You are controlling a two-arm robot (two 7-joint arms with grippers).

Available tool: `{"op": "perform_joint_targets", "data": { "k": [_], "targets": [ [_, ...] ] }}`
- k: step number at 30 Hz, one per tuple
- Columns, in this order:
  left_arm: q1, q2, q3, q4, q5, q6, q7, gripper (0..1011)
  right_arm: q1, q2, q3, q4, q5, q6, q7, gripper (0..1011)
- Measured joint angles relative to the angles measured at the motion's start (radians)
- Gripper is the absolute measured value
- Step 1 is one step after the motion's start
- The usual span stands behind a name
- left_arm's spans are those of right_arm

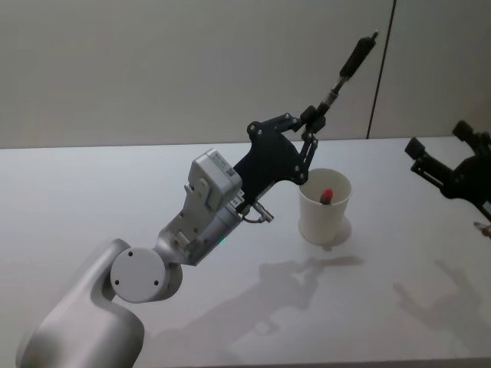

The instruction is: Place the pen into the pen holder.

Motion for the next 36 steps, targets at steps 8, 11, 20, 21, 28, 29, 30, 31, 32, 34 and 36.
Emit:
{"op": "perform_joint_targets", "data": {
  "k": [8, 11, 20, 21, 28, 29, 30, 31, 32, 34, 36],
  "targets": [
    [-0.001, -0.001, 0.000, 0.001, 0.000, -0.001, -0.001, 124, 0.000, 0.005, 0.003, -0.036, 0.044, 0.008, 0.017, 1002],
    [-0.001, -0.001, 0.000, 0.001, 0.000, -0.002, -0.001, 124, 0.006, 0.004, 0.001, -0.044, 0.049, 0.014, 0.017, 1002],
    [-0.002, -0.001, 0.000, 0.002, 0.000, -0.003, -0.002, 124, 0.039, -0.013, -0.018, -0.045, 0.040, 0.044, 0.006, 1002],
    [-0.002, -0.001, 0.000, 0.002, 0.000, -0.003, -0.002, 124, 0.046, -0.017, -0.022, -0.042, 0.035, 0.051, 0.004, 1002],
    [-0.002, -0.001, 0.000, 0.002, 0.000, -0.003, -0.002, 124, 0.074, -0.032, -0.039, -0.031, 0.027, 0.072, 0.008, 1001],
    [-0.002, -0.001, 0.000, 0.002, 0.000, -0.003, -0.002, 124, 0.077, -0.033, -0.040, -0.030, 0.027, 0.075, 0.010, 1002],
    [-0.002, -0.001, 0.000, 0.002, 0.000, -0.003, -0.002, 124, 0.080, -0.034, -0.041, -0.029, 0.027, 0.076, 0.012, 1002],
    [-0.002, -0.001, 0.000, 0.002, 0.000, -0.003, -0.002, 124, 0.085, -0.037, -0.044, -0.028, 0.027, 0.081, 0.016, 1002],
    [-0.002, -0.001, 0.000, 0.002, 0.000, -0.003, -0.002, 124, 0.088, -0.038, -0.046, -0.028, 0.028, 0.083, 0.018, 1002],
    [-0.002, -0.001, 0.000, 0.002, 0.000, -0.003, -0.002, 124, 0.096, -0.043, -0.051, -0.027, 0.032, 0.090, 0.023, 1002],
    [-0.002, -0.001, 0.000, 0.002, 0.000, -0.003, -0.002, 124, 0.100, -0.045, -0.054, -0.027, 0.034, 0.094, 0.026, 1002]
  ]
}}
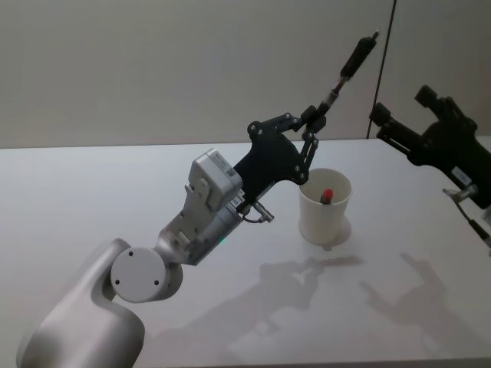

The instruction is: Place the pen into the pen holder.

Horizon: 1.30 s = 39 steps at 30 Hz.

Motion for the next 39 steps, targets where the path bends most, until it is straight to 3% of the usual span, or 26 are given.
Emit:
{"op": "perform_joint_targets", "data": {
  "k": [18, 39],
  "targets": [
    [0.000, 0.000, 0.000, 0.000, 0.000, 0.000, 0.000, 124, 0.034, -0.019, -0.022, -0.017, 0.038, 0.027, 0.012, 1001],
    [0.000, 0.000, 0.000, 0.000, 0.000, 0.000, 0.000, 124, 0.082, -0.057, -0.058, -0.008, 0.030, 0.055, -0.031, 1002]
  ]
}}
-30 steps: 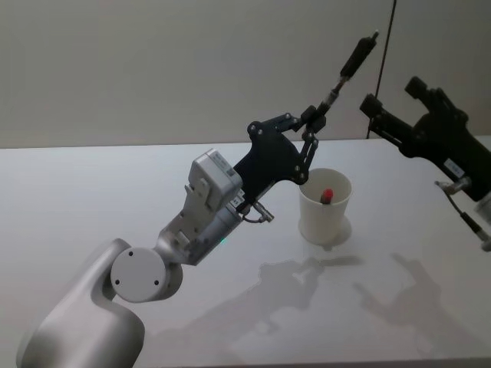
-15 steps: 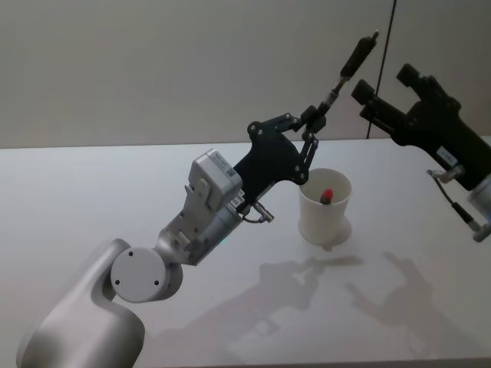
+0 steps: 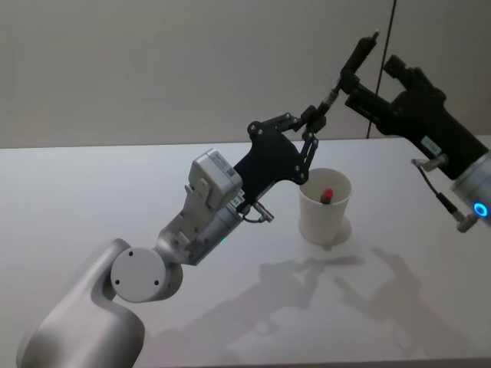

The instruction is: Place the pen into the pen holder.

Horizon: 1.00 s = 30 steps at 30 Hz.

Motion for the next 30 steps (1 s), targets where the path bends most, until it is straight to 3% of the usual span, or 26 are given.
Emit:
{"op": "perform_joint_targets", "data": {
  "k": [11, 30],
  "targets": [
    [0.000, 0.000, 0.000, 0.000, 0.000, 0.000, 0.000, 124, 0.034, -0.026, -0.019, 0.020, -0.014, 0.016, -0.025, 945],
    [0.000, 0.000, 0.000, 0.000, 0.000, 0.000, 0.000, 124, 0.071, -0.048, -0.038, 0.046, -0.021, 0.026, -0.039, 360]
  ]
}}
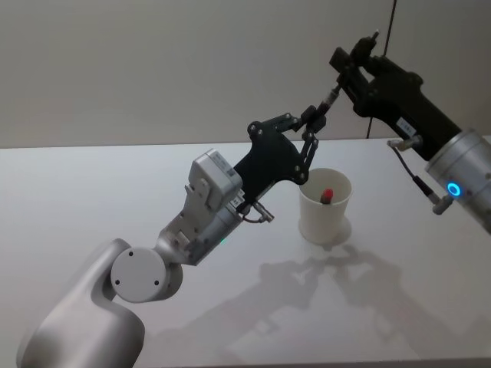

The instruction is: Place the pen into the pen holder.

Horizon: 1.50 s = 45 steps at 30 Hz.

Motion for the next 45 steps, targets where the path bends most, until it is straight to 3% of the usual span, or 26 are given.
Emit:
{"op": "perform_joint_targets", "data": {
  "k": [7, 19, 42, 45],
  "targets": [
    [0.000, 0.000, 0.000, 0.000, 0.000, 0.000, 0.000, 124, 0.006, -0.002, -0.004, 0.003, 0.004, 0.002, -0.002, 143],
    [0.000, 0.000, 0.000, 0.000, 0.000, 0.000, 0.000, 140, 0.012, 0.001, -0.005, 0.005, 0.011, 0.003, -0.009, 132],
    [0.000, 0.000, 0.000, 0.000, 0.000, 0.000, 0.000, 864, 0.016, 0.013, -0.005, -0.005, 0.032, -0.005, -0.023, 132],
    [0.000, 0.000, 0.000, 0.000, 0.000, 0.000, 0.000, 913, 0.014, 0.014, -0.005, -0.006, 0.031, -0.014, -0.031, 132]
  ]
}}
